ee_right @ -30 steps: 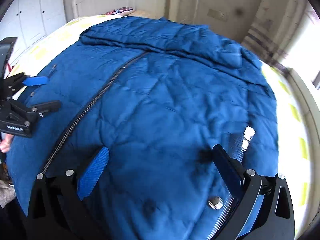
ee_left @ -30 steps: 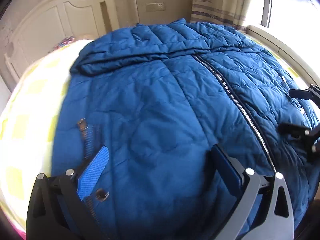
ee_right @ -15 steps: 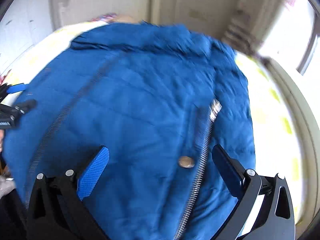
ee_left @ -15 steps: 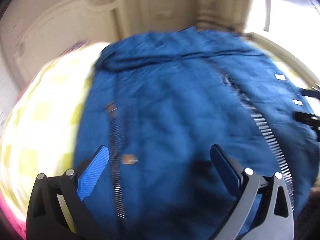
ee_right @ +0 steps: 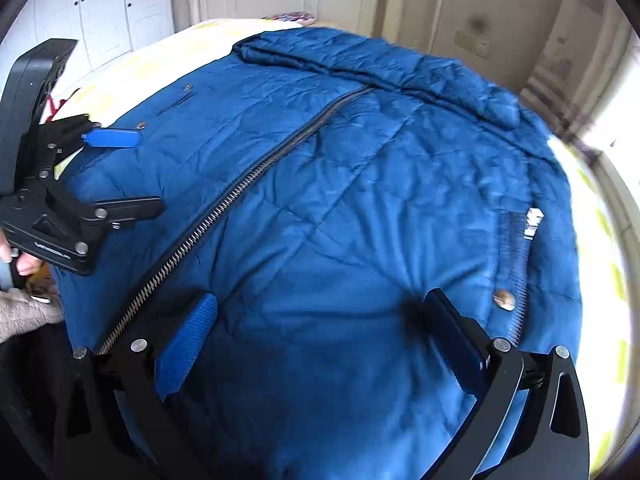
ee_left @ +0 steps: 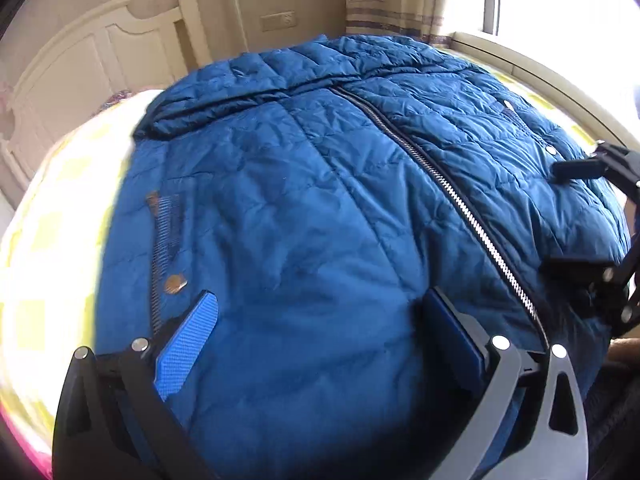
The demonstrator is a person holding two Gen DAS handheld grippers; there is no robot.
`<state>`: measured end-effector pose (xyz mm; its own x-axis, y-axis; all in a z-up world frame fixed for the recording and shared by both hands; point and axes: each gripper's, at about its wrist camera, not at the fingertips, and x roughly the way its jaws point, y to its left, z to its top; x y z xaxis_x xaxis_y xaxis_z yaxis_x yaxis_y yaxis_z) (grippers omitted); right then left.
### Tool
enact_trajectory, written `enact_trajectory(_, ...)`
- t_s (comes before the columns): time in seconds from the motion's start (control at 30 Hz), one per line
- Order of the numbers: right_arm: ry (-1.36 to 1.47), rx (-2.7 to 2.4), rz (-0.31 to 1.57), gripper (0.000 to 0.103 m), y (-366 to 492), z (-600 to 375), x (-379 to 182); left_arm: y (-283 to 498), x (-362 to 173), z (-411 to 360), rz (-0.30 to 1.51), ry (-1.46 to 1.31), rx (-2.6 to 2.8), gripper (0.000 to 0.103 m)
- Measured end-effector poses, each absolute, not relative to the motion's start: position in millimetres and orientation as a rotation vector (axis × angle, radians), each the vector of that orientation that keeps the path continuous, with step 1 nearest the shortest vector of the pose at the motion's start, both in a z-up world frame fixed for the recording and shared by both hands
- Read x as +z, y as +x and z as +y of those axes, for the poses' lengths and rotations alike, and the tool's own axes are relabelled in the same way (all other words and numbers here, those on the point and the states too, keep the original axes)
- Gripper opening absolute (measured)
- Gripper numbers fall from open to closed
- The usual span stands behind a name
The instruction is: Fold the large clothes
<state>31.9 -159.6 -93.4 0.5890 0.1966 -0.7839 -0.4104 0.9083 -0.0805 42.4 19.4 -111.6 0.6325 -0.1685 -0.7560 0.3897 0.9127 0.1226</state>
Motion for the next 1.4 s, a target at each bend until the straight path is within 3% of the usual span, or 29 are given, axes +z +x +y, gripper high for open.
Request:
enact_trajectory(0.23,-0.171,0.333,0.839,0.099,-0.4,-199.9,-104.0,8.4,-121.6,61.4,0.788,0.199,-0.304,0.101)
enact_trajectory(0.97,-0.194,0.277,0.820,0.099,-6.1,-196.2,-105.5,3.9,-118.5,67.7,0.780,0.182,-0.296,0.101)
enact_trajectory(1.4,0.054,0.059,0.834,0.099,-32.2,-297.8,-96.2,-9.8,-110.5,171.9,0.743,-0.092,-0.185,0.100)
